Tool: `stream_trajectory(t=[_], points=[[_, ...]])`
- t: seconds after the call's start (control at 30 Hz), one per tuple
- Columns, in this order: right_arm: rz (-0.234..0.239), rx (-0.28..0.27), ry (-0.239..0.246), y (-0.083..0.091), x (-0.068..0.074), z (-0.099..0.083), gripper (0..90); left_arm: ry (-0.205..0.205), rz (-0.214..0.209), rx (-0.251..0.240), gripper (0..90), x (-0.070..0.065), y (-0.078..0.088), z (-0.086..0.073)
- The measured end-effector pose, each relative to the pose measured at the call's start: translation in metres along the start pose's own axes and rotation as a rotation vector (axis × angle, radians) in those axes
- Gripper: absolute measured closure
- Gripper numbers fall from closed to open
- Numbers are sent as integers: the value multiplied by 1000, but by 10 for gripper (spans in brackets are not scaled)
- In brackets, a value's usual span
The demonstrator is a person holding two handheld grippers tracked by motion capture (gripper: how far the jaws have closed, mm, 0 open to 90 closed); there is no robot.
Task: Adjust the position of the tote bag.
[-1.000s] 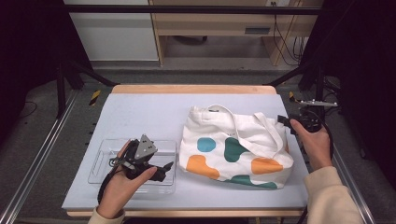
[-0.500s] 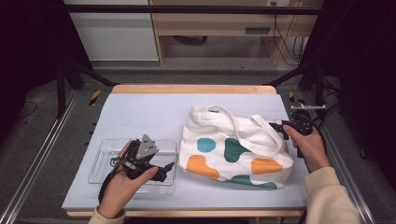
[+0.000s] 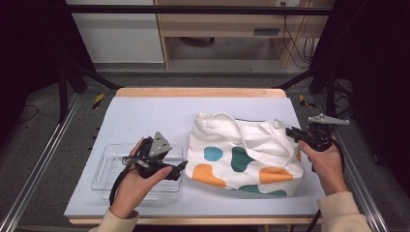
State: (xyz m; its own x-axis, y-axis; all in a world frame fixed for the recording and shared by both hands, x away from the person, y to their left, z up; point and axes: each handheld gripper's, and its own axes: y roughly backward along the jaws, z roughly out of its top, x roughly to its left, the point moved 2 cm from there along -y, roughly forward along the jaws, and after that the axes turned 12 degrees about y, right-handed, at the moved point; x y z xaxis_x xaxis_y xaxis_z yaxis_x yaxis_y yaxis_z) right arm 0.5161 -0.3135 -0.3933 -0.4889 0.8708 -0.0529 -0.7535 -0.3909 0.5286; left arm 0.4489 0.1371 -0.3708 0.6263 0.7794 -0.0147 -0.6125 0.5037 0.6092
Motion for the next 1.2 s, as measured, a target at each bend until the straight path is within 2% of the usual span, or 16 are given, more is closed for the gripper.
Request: stream_trajectory(t=[0.27, 0.37, 0.43, 0.5, 0.57, 0.6, 0.77, 0.83, 0.9, 0.93, 0.97, 1.0, 1.03, 1.1, 1.13, 1.2], points=[[6, -23, 57, 11, 15, 3, 787, -4, -27, 11, 130, -9, -24, 31], [21, -33, 57, 13, 18, 3, 788, 7, -77, -2, 161, -8, -37, 48], [20, -37, 66, 16, 19, 4, 788, 2, -70, 6, 179, -8, -45, 57], [21, -38, 77, 18, 21, 4, 788, 22, -107, 5, 186, -8, -54, 64], [26, -35, 83, 19, 24, 6, 788, 3, -94, 18, 200, -9, -63, 71], [26, -36, 89, 20, 24, 7, 787, 8, -111, 29, 201, -10, -71, 78], [28, -41, 100, 22, 26, 9, 787, 22, -126, 34, 257, -10, -81, 86], [34, -54, 85, 23, 27, 9, 787, 75, -145, 17, 287, -7, -86, 89], [38, -41, 92, 23, 27, 8, 787, 66, -140, 31, 335, -4, -92, 91], [43, -46, 90, 24, 27, 7, 787, 96, -133, 21, 356, 1, -96, 94], [43, -46, 90, 24, 27, 7, 787, 96, -133, 21, 398, 1, -96, 94], [49, -46, 91, 24, 27, 6, 787, 125, -152, 18, 422, 1, -98, 94], [49, -46, 91, 24, 27, 6, 787, 123, -146, 23, 422, 1, -102, 95], [43, -43, 102, 25, 28, 7, 787, 84, -128, 39, 440, -3, -104, 97], [52, -46, 101, 26, 29, 6, 787, 99, -134, 55, 483, -7, -108, 98], [44, -43, 109, 28, 29, 6, 787, 94, -141, 64, 485, -8, -110, 99]])
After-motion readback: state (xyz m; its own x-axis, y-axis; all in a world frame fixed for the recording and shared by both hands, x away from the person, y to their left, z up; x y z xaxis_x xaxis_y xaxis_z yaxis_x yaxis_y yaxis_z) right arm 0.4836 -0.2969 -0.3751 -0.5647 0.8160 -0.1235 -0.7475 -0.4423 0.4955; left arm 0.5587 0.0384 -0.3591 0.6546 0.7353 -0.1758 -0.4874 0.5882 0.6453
